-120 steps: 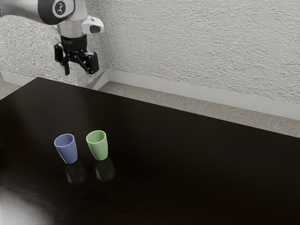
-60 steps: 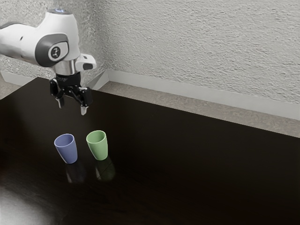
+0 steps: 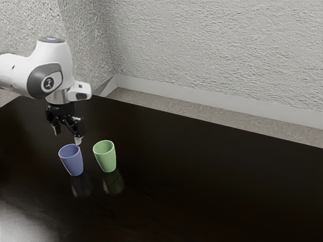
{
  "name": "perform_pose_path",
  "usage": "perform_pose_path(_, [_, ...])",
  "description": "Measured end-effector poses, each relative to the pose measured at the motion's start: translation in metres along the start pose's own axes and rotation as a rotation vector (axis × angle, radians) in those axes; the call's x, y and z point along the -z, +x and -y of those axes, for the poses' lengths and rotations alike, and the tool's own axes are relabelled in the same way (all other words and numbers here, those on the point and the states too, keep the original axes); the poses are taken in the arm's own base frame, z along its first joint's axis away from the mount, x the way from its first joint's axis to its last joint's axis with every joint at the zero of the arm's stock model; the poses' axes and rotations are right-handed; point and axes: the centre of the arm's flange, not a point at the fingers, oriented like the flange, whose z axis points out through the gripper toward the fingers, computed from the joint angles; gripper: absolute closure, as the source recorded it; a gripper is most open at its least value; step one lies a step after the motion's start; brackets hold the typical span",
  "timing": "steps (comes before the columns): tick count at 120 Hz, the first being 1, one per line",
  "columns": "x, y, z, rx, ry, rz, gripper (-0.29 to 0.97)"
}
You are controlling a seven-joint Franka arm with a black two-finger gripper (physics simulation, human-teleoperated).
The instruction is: Place the left cup onto the right cup
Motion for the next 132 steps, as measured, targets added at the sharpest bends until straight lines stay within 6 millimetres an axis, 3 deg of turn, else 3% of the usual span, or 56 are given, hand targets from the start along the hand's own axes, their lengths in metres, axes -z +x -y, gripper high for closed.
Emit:
perform_pose_path(22, [-0.037, -0.007, 0.008, -0.071, -0.007, -0.001, 0.0])
perform_pose_path(62, [-0.056, 0.01, 0.01, -0.21, 0.014, -0.067, 0.0])
perform_pose_path(91, [-0.074, 0.004, 0.01, -0.271, 0.015, -0.074, 0.0])
perform_pose_path(132, [-0.099, 0.012, 0.012, -0.33, 0.009, -0.068, 0.0])
